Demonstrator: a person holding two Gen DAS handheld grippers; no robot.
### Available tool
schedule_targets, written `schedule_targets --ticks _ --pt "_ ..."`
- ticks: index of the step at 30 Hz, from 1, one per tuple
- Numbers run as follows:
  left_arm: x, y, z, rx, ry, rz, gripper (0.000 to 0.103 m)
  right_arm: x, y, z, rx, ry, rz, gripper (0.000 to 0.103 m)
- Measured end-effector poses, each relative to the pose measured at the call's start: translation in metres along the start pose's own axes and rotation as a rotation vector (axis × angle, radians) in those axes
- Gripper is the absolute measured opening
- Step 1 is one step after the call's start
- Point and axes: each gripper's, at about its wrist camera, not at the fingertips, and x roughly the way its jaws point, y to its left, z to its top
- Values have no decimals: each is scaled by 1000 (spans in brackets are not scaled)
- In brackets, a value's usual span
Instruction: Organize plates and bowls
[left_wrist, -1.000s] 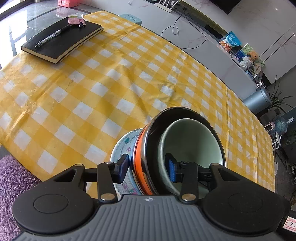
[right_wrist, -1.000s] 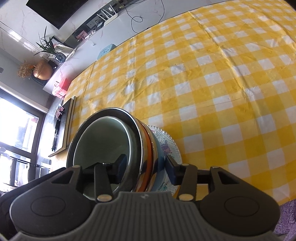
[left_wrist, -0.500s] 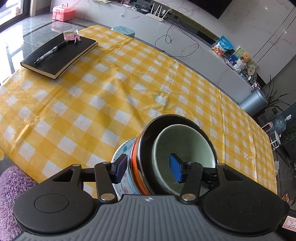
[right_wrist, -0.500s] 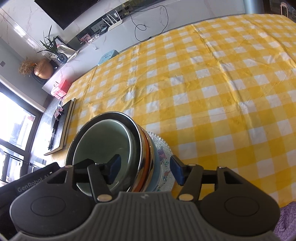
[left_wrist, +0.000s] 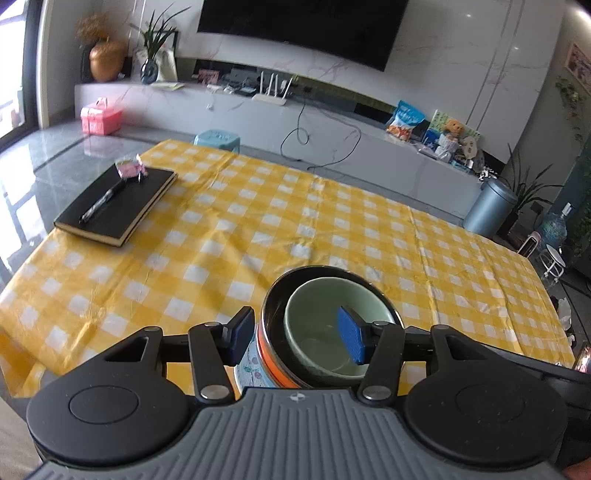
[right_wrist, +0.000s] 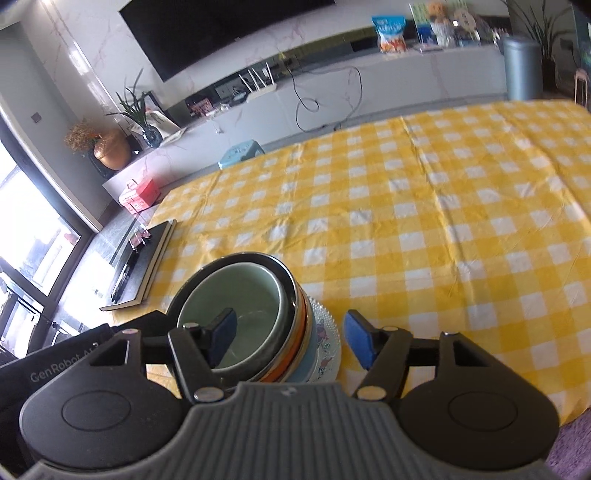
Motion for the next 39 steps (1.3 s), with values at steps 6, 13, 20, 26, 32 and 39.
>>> schedule_targets --ticks 6,13,20,26,32,39 --pt "-29 -12 -15 122 -142 -11 60 -35 8 -9 -113 -130 -16 64" --pt "-47 -14 -36 225 -271 28 60 -61 16 -32 -278 -279 -18 64" --pt "-48 -11 -61 278 -315 28 60 -65 9 -62 -303 -335 -45 64" --pt "-44 -9 -81 275 -296 52 60 -62 0 -82 -315 -331 -85 64" --pt "-35 6 -93 192 -219 49 68 -63 -9 -101 -325 -317 -86 64" --pt "-35 3 -107 206 -195 55 75 -53 -1 -109 -371 -283 -41 64"
